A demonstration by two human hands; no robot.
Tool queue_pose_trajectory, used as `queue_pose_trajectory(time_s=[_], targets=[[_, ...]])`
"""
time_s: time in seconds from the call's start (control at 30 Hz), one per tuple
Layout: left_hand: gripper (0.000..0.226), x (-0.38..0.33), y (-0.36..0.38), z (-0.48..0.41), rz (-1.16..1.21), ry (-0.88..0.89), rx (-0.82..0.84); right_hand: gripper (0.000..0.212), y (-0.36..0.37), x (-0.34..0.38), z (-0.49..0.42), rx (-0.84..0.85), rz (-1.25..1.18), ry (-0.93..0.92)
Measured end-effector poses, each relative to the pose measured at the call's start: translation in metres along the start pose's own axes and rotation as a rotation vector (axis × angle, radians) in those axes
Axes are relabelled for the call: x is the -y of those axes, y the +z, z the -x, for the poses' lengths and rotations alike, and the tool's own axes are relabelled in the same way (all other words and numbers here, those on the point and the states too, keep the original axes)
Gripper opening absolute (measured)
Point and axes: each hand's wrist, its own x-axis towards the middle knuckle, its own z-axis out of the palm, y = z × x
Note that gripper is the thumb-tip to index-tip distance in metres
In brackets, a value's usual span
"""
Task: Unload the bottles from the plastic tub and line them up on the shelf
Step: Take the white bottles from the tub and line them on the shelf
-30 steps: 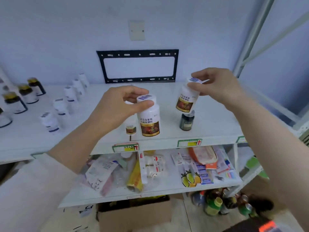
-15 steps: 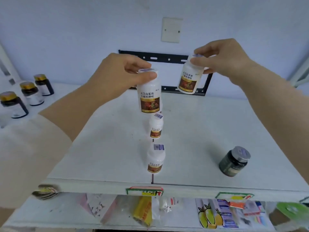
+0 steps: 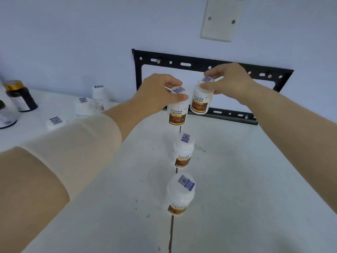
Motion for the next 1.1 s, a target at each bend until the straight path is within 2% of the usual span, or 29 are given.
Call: queue_pose_trajectory(time_s=[0.33,0.67,1.1], targets=[[0.042,0.049,0.057,-0.02,0.074,-0.094,0.156,0.044,0.058,-0.049,-0.036,0.117,0.044,0.08],[0.041,0.054,0.06,-0.018,0.124,-0.137,0.203,0.045,0.074,-0.06,-0.049,0.208,-0.075,0.095],[0.047,0.049,0.062,-0.01,0.086,-0.15,0.198,0.053,0.072,-0.06,-0.047,0.319,-0.049,0.046]])
